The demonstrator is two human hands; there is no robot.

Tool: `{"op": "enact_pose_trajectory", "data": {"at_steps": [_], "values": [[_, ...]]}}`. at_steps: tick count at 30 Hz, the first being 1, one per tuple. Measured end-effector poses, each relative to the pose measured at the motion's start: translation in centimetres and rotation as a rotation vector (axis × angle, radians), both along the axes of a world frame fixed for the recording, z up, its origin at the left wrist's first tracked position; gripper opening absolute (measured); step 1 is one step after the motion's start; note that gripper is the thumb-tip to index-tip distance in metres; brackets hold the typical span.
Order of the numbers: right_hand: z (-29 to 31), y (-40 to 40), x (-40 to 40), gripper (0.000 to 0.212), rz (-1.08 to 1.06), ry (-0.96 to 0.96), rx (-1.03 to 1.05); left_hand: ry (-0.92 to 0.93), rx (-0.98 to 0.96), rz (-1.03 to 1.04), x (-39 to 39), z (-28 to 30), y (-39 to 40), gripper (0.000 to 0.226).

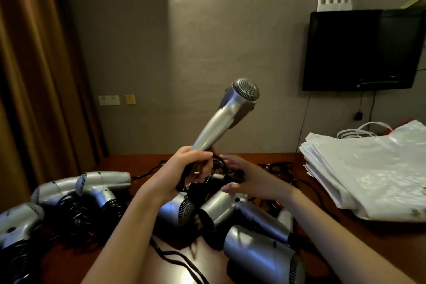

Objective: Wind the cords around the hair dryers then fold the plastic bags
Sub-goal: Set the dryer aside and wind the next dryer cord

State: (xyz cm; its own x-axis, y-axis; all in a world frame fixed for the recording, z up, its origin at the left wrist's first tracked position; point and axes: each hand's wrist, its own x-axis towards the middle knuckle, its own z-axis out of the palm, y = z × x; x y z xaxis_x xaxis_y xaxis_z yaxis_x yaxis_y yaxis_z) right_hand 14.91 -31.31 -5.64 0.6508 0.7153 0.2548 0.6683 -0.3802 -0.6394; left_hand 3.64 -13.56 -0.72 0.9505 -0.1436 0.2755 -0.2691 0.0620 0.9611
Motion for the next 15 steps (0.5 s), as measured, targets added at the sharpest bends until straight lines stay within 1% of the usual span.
{"op": "enact_pose_trajectory", "data": {"at_steps": [2, 3, 6, 8, 9, 10, 11, 12, 13, 15], "values": [[-0.7, 1.5, 0.1, 0.024, -0.061, -0.156, -0.022, -0.041, -0.039, 0.021, -0.1, 0.3, -0.3, 0.024], [-0.6, 1.5, 0.4, 0.011, -0.130, -0.196, -0.028, -0.053, -0.060, 0.038, -0.3, 0.4, 0.0, 0.020], [-0.1, -1.3, 2.2, 0.025, -0.423, -0.236, -0.010, -0.099, -0.029, 0.154, -1.1, 0.3, 1.8, 0.020], [0.9, -4.1, 3.2, 0.044, -0.622, -0.219, -0.028, -0.109, 0.017, 0.259, -1.3, -0.2, 3.1, 0.025], [1.6, -5.1, 3.3, 0.053, -0.654, -0.173, -0.043, -0.106, 0.036, 0.304, -1.2, -0.6, 3.5, 0.030], [2.5, -5.5, 2.9, 0.059, -0.618, -0.105, -0.047, -0.096, 0.042, 0.350, -0.9, -1.1, 3.8, 0.035], [3.4, -5.3, 2.5, 0.062, -0.536, -0.018, -0.017, -0.080, 0.029, 0.389, -0.5, -1.7, 3.8, 0.038], [4.5, -5.0, 2.0, 0.064, -0.443, 0.095, 0.070, -0.054, 0.008, 0.419, -0.1, -2.3, 3.5, 0.042], [5.6, -4.6, 1.4, 0.063, -0.358, 0.227, 0.205, -0.036, -0.019, 0.435, 0.4, -3.0, 3.1, 0.051], [7.9, -4.2, 0.2, 0.054, -0.248, 0.411, 0.462, -0.008, -0.036, 0.437, 1.2, -3.8, 1.8, 0.073]]}}
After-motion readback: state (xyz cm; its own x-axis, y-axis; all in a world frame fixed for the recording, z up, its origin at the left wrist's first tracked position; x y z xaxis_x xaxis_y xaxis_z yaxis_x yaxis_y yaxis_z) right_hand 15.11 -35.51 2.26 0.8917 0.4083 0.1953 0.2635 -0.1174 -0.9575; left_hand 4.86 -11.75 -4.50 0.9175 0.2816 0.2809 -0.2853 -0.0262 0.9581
